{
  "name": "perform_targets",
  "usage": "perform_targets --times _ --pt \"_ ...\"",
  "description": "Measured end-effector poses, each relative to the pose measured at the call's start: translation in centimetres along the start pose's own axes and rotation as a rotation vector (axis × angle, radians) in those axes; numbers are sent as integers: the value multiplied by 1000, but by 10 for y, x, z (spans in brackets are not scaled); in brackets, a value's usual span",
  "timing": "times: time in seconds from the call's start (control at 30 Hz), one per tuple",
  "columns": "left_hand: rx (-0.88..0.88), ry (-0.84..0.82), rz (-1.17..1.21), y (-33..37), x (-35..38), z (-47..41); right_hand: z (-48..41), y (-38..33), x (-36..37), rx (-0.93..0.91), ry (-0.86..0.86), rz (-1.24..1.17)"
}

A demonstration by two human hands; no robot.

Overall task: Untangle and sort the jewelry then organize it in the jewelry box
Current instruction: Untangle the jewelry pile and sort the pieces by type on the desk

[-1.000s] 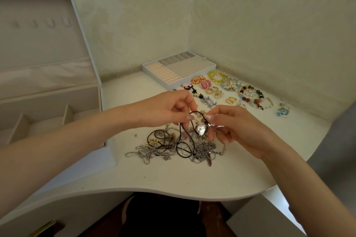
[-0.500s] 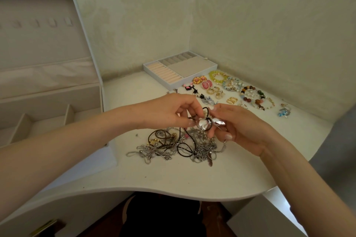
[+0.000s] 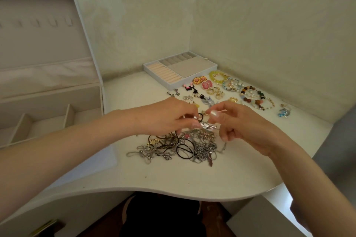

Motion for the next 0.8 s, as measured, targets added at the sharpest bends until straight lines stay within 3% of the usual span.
perform_targets --times 0.17,0.43,0.53,0.73,0.8 --pt "16 -99 116 -7 2 3 1 -8 -8 -126 2 -11" --pt "-109 0 616 -18 -13 7 9 -23 1 -245 -41 271" --pt "-79 8 774 -13 -15 9 12 -31 1 -293 0 352" --pt "-30 107 855 -7 -27 9 15 -44 -5 -382 185 322" --pt "11 142 896 -4 -33 8 12 -41 7 -318 30 139"
Point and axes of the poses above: each hand's wrist, its own z-axis away from the middle knuckle, its own x-axis out of the palm, y = z × x, the point moved 7 cm from there along -z, towards the middle knuckle, and after that the axes turned 5 degrees about -z, right-handed, at the moved point
